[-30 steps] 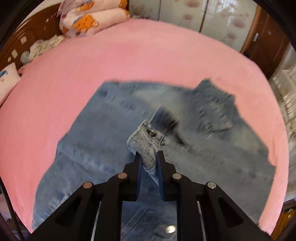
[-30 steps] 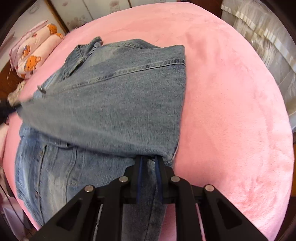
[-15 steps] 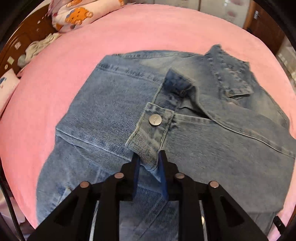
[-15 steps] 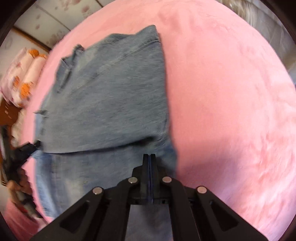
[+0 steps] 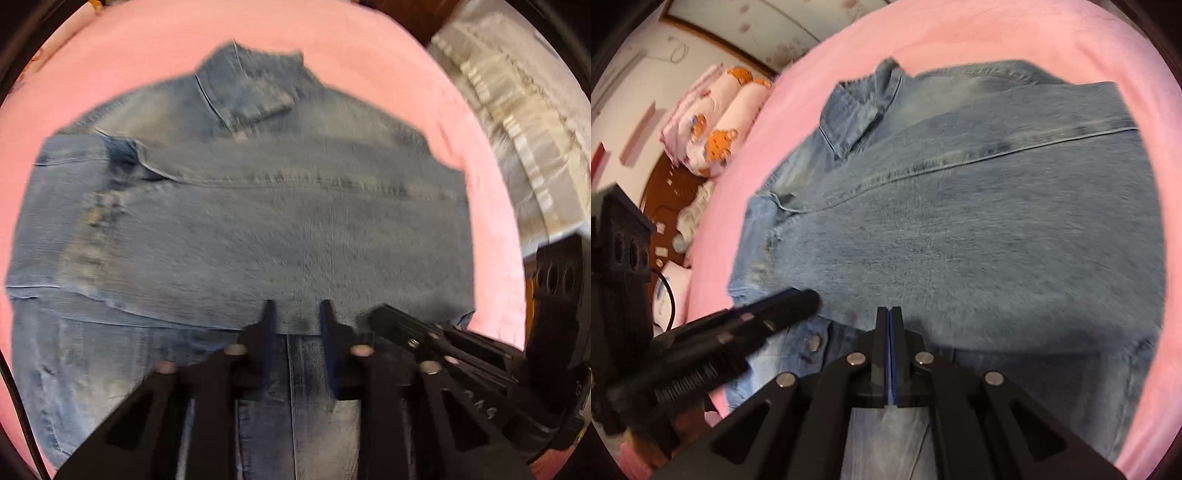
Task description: Fold large clothes
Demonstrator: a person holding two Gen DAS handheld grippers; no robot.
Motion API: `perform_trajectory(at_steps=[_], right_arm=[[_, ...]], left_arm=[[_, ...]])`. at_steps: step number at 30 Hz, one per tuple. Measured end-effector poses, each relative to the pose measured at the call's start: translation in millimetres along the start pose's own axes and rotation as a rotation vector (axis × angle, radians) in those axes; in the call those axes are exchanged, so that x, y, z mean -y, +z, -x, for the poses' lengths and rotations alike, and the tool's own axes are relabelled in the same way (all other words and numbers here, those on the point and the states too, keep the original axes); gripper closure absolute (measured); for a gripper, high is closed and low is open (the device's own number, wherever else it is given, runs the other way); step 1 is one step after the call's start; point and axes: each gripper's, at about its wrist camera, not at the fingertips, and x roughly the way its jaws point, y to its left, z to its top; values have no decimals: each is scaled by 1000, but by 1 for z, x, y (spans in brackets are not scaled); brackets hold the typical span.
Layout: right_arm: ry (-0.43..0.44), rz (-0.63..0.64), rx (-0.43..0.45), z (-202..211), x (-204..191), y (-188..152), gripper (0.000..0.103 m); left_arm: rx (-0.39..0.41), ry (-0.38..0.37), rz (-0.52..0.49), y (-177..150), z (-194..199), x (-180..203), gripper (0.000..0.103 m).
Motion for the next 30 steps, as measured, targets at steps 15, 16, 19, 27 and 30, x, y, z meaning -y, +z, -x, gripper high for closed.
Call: perform_trajectory(at_steps=[15, 16, 19, 27, 30], right_arm=[[-188, -164, 10, 32, 95, -16, 103], [-181, -198, 23, 41, 108, -17, 103], [-260, -213, 62, 61, 127, -17, 103], [-177, -172, 105, 70, 102, -13, 103], [-56, -145, 127, 61, 78, -5, 103]], left_arm=[[6, 225, 43, -3, -17, -88, 99], [7, 230, 46, -3, -15, -97, 99], [10, 204, 69, -3, -7, -121, 101], [47, 160, 1, -4, 4, -81, 101], [64, 71, 3, 0, 6, -56, 101]])
